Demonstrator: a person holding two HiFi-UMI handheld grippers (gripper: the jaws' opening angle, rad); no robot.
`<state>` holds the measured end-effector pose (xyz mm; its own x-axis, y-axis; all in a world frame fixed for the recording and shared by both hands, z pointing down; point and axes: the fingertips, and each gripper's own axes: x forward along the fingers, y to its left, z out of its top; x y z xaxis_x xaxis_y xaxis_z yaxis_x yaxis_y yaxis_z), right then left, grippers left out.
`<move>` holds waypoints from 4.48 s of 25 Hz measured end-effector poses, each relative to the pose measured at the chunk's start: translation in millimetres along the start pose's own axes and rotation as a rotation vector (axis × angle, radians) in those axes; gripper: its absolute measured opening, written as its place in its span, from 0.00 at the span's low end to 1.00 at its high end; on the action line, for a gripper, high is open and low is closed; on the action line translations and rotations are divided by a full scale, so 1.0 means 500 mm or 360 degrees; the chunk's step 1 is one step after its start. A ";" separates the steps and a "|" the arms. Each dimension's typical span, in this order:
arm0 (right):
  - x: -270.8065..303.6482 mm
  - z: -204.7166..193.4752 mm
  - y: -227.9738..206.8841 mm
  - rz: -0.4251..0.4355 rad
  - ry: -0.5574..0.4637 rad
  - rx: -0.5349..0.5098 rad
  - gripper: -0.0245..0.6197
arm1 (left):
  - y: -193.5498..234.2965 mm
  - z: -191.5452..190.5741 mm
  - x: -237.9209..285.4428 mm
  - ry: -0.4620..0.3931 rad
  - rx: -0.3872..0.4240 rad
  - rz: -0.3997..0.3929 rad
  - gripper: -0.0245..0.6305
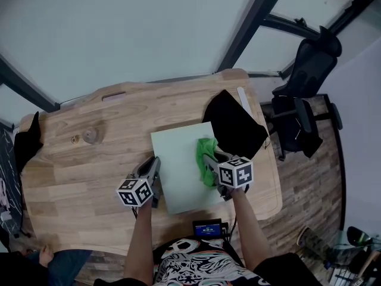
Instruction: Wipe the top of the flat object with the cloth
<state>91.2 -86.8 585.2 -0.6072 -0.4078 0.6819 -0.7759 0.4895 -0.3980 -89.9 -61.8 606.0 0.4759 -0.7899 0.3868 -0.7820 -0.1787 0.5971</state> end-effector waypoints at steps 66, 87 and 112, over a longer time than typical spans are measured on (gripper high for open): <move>0.078 0.087 -0.006 -0.0160 0.0014 -0.0351 0.18 | -0.003 -0.002 -0.003 0.0007 0.0000 0.0048 0.14; 0.102 0.059 0.068 0.0086 0.0149 -0.0597 0.18 | -0.001 -0.001 -0.004 0.0010 0.0026 0.0082 0.14; 0.064 -0.032 0.137 0.0251 0.0244 -0.0609 0.18 | 0.002 0.000 -0.002 0.0015 0.0074 0.0125 0.14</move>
<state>21.5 -54.1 589.8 -0.6585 -0.2003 0.7255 -0.5385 0.7988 -0.2683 -91.2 -61.2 606.4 0.4159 -0.7969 0.4381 -0.8348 -0.1434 0.5315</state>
